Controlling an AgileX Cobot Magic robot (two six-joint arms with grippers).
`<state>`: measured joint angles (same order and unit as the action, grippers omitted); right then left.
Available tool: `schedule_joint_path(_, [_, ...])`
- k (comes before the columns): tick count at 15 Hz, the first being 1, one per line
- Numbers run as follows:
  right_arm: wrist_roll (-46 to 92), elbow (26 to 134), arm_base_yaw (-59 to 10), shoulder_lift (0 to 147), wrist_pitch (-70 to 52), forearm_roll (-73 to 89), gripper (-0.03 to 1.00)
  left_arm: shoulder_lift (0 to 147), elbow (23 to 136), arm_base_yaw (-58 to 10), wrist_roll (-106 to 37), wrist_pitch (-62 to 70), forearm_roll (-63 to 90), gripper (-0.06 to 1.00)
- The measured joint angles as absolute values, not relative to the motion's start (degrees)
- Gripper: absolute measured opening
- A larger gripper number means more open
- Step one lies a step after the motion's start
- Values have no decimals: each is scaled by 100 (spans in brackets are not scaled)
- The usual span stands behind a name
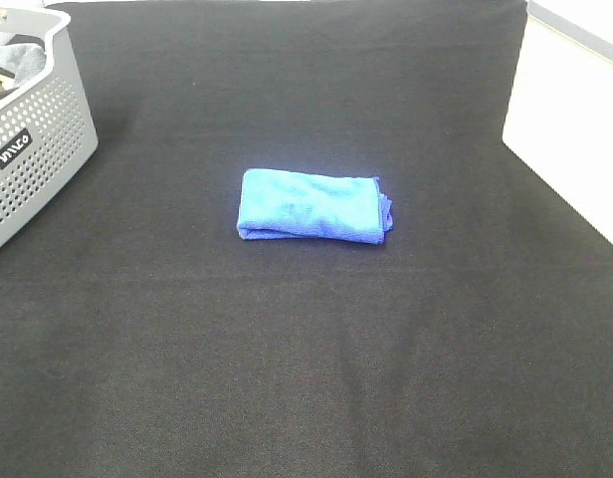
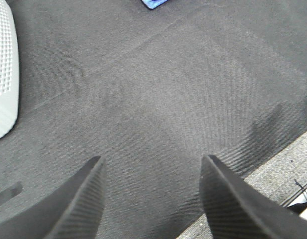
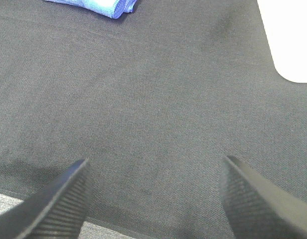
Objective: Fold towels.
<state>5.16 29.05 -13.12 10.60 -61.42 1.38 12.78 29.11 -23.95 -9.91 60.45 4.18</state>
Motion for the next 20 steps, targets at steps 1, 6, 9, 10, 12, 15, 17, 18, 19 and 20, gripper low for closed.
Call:
schedule_joint_path(1, [516, 2905, -1312, 1060, -6142, 138, 69, 1278, 2911, -2395, -1026, 6045, 464, 55])
schedule_joint_path(6, [516, 2905, -1312, 1060, -6142, 143, 69, 1278, 2911, -2395, -1043, 6045, 487, 55])
schedule_joint_path(9, [516, 2905, -1312, 1060, -6142, 143, 69, 1278, 2911, -2378, -1043, 6045, 487, 55])
schedule_joint_path(10, [516, 2905, -1312, 1060, -6142, 143, 69, 1278, 2911, -2086, -1054, 6045, 493, 55])
schedule_joint_path(12, [516, 2905, -1014, 1060, -6142, 143, 69, 1272, 2911, -1387, -1054, 6045, 493, 55])
schedule_joint_path(15, [516, 2905, -252, 963, -6142, 143, 69, 1266, 2911, -401, -1054, 6045, 493, 55])
schedule_joint_path(17, [510, 2905, -63, 670, -6119, 143, 69, 1220, 2911, -86, -1054, 6039, 493, 55])
schedule_joint_path(18, [510, 2905, -63, 510, -6113, 143, 69, 1089, 2911, -69, -1054, 6039, 493, 55])
schedule_joint_path(19, [510, 2905, -63, 218, -6113, 143, 69, 625, 2911, -69, -1054, 6033, 493, 55])
schedule_joint_path(20, [510, 2905, -63, 92, -6108, 143, 69, 407, 2911, -69, -1054, 6033, 493, 55])
